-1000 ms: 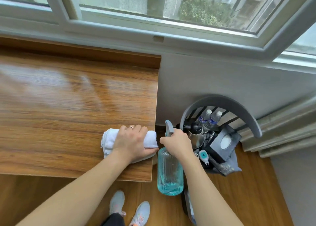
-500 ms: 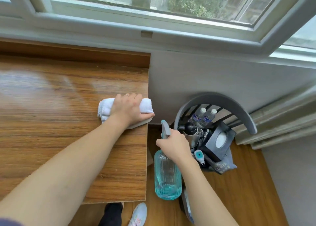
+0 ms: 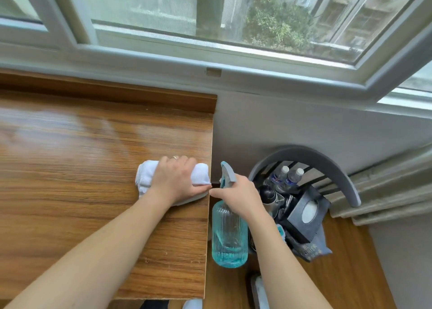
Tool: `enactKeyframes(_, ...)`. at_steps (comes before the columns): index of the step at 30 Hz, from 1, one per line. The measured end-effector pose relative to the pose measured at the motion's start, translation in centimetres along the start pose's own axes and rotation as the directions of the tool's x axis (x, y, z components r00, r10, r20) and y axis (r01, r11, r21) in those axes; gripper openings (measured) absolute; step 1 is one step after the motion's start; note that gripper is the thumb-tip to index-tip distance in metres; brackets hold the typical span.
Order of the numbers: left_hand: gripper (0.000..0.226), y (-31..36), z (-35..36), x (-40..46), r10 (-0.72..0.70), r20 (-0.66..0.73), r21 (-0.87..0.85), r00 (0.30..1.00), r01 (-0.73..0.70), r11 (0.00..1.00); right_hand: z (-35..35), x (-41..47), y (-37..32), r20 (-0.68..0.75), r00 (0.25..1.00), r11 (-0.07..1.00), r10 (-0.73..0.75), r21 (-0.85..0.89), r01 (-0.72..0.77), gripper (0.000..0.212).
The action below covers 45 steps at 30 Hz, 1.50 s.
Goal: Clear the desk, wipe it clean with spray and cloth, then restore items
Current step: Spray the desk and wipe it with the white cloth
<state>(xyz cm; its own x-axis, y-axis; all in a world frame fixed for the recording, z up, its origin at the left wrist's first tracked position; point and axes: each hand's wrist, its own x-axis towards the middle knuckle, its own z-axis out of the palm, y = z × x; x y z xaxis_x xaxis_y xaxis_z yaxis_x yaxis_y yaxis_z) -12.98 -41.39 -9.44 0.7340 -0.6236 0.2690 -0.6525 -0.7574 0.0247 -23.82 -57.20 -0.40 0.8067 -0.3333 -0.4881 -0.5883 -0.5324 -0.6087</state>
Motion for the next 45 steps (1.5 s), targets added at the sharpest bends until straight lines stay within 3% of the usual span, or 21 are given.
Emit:
enactKeyframes(3, 0.074, -0.6, 0.4, 1.1, 0.039, 0.008, -0.017, 0.999, -0.039, 0.999, -0.4, 1.2, -0.6, 0.0, 1.0, 0.999, -0.017, 0.037, 0.017, 0.029)
enactKeyframes(10, 0.073, -2.8, 1.8, 6.6, 0.011, -0.028, -0.022, 1.0, -0.012, 1.0, -1.1, 4.2, -0.6, 0.032, 0.999, 0.995, -0.019, 0.098, 0.016, 0.059)
enactKeyframes(18, 0.076, -4.6, 3.2, 12.0, 0.023, -0.018, -0.013, 1.0, -0.023, 1.0, -1.2, 6.4, -1.0, -0.02, 0.998, 0.978, 0.052, 0.203, -0.047, 0.049)
enactKeyframes(26, 0.085, -4.7, 2.7, 13.0, 0.012, 0.044, 0.009, 0.999, -0.012, 1.0, -1.2, 6.3, -2.0, -0.122, 0.988, 0.979, 0.094, 0.192, -0.07, 0.044)
enactKeyframes(31, 0.082, -3.9, 2.0, 10.9, -0.01, 0.07, 0.006, 0.997, 0.01, 1.0, -1.4, 6.7, -2.8, -0.094, 0.992, 0.986, 0.087, 0.148, -0.072, 0.045)
enactKeyframes(36, 0.07, -3.0, 1.8, 7.0, -0.004, -0.019, -0.045, 1.0, 0.003, 0.999, -2.1, 7.2, -3.4, -0.034, 0.997, 0.993, 0.063, 0.099, -0.06, 0.042)
enactKeyframes(45, 0.069, -4.0, 3.0, 9.3, 0.06, -0.057, -0.036, 0.997, -0.062, 0.997, -3.2, 9.1, -4.1, -0.013, 1.0, 0.997, 0.027, 0.066, -0.026, 0.038)
